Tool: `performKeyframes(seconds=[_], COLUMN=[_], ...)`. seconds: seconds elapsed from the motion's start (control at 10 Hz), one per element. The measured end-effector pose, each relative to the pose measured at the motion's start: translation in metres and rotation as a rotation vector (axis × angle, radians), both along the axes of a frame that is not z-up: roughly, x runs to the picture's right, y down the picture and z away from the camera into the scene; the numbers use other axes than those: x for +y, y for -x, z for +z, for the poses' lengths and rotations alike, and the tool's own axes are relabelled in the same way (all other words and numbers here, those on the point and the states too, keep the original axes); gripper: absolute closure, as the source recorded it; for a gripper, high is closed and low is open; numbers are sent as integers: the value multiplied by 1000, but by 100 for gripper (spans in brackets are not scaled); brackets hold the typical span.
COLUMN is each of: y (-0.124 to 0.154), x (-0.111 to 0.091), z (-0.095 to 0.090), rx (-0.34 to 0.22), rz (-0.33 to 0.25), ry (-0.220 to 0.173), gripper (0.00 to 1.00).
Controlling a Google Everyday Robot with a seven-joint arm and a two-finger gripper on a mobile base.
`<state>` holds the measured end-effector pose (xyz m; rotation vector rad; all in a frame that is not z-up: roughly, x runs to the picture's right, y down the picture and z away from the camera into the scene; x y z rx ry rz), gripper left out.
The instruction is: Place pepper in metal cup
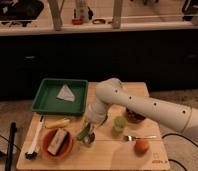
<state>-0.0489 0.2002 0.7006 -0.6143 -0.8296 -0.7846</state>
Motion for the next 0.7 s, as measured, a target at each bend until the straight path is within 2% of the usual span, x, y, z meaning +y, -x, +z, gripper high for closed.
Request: performKeyframes(seconds=[0.5,0.7], y=[4,0], x=[12,15], z=[-2,-2], rx=[-2,6], rz=[-23,-30], ry=[21,28], gripper=[100,88])
